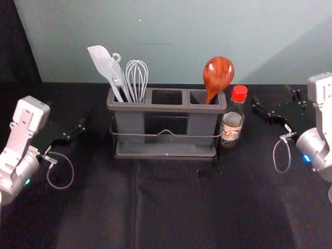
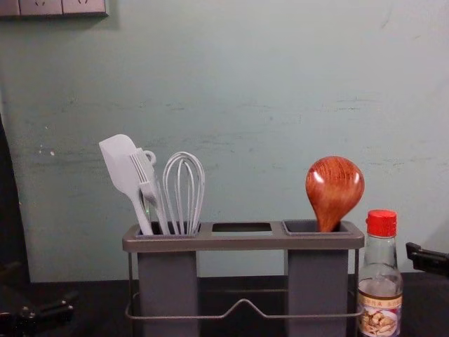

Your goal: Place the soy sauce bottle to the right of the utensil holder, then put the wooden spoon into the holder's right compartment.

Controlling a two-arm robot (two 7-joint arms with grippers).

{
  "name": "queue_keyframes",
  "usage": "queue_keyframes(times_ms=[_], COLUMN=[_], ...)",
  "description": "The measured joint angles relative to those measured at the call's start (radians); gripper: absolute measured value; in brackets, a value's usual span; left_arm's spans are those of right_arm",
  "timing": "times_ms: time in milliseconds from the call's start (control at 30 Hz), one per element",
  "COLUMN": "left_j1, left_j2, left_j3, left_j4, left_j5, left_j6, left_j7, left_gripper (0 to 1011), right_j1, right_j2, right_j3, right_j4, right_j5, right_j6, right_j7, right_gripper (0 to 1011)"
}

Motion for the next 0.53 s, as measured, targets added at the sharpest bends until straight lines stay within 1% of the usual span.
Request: queue_keyframes(times_ms=[533], left_j1=[0.0], left_j2=[0.0], left_j3=[0.0], left_j4=[0.0], left_j5=[0.0], left_j6=[0.0], left_j7=[0.0], left_gripper=[1000], right_j1=[0.0], right_j2=[0.0], right_j3=[0.0], right_j4=[0.0], right_j5=[0.0], right_j6=[0.0], right_j7=[0.0], right_gripper=[1003])
